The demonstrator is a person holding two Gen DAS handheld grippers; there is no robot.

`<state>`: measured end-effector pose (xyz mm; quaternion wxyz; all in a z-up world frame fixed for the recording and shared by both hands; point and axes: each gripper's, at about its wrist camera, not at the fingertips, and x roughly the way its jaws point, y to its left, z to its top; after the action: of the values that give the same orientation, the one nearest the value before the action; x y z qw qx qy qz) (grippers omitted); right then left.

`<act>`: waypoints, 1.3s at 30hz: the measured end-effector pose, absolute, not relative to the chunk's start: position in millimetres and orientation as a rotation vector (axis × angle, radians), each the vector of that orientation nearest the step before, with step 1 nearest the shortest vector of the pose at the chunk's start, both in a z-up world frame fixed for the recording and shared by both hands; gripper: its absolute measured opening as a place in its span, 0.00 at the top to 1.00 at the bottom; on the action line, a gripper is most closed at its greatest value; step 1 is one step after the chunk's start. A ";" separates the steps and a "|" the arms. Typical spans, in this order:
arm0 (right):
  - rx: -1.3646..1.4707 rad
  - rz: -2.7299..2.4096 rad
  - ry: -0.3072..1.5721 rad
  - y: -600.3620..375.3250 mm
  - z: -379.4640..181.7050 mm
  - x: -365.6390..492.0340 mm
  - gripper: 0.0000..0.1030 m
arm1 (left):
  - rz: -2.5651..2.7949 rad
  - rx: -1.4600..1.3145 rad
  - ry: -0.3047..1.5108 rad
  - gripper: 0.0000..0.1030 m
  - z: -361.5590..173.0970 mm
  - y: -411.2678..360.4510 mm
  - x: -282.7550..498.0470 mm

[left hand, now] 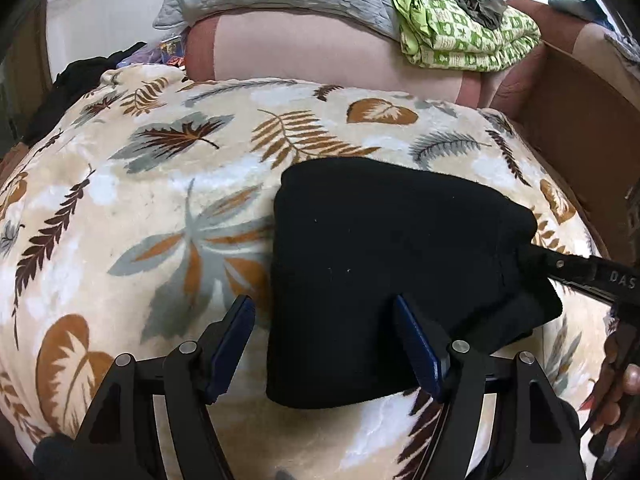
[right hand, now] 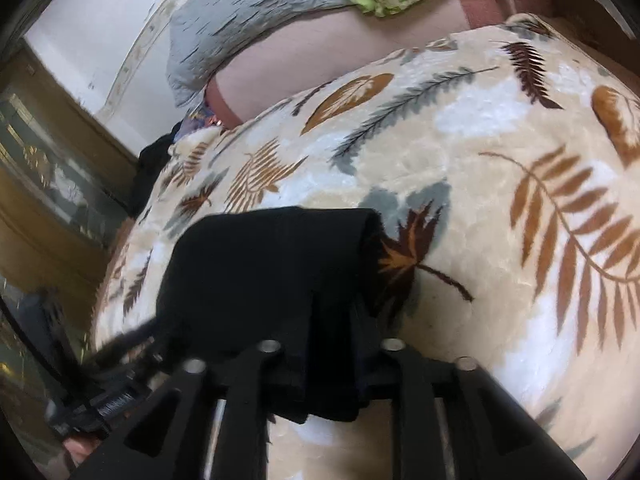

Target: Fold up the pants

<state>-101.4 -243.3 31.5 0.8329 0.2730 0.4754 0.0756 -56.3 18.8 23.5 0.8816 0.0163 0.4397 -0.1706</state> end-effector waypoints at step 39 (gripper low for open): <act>0.389 0.173 1.011 -210.5 31.2 -57.2 0.66 | -0.301 0.046 0.948 0.14 18.5 -8.7 8.9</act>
<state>-57.2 -210.5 31.2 0.8533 0.1851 0.4805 0.0823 8.9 -8.7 18.5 0.8786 0.0220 0.4547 -0.1442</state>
